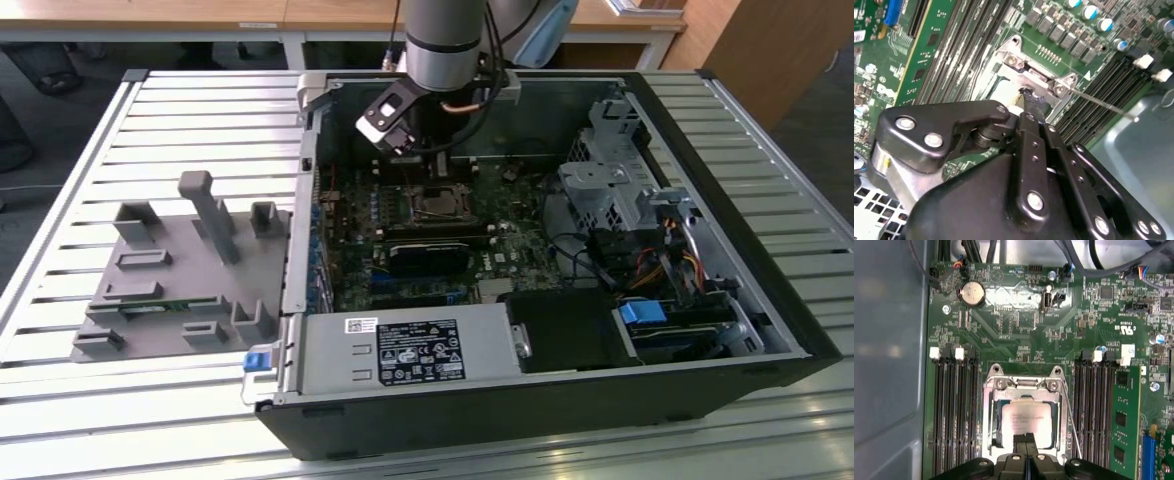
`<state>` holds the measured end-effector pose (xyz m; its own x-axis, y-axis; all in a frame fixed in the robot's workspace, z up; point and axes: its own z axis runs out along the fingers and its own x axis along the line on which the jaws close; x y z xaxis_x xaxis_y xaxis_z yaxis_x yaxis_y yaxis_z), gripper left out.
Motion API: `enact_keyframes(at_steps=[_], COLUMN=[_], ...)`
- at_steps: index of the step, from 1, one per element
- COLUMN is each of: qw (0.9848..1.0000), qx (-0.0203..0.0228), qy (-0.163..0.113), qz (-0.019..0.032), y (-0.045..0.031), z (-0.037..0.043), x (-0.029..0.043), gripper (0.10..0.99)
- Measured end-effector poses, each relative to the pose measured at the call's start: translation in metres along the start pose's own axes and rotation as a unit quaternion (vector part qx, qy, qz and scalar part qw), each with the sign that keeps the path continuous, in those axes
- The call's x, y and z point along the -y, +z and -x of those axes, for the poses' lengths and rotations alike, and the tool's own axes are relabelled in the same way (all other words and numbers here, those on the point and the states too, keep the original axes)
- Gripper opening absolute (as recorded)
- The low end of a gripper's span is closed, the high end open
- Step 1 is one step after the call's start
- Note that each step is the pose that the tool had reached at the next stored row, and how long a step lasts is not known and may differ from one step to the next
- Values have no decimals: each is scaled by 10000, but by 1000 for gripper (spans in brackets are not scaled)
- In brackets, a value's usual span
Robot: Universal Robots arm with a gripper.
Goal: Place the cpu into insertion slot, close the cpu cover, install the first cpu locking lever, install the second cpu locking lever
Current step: 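Close the cpu cover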
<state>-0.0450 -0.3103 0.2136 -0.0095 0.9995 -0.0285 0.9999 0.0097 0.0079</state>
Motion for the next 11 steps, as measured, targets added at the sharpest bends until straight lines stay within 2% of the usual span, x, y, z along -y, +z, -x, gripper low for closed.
enact_keyframes(at_steps=[11], qw=[10000], qx=[-3], qy=[0], qz=[0], y=[1], z=[1], x=[-90], gripper=[106])
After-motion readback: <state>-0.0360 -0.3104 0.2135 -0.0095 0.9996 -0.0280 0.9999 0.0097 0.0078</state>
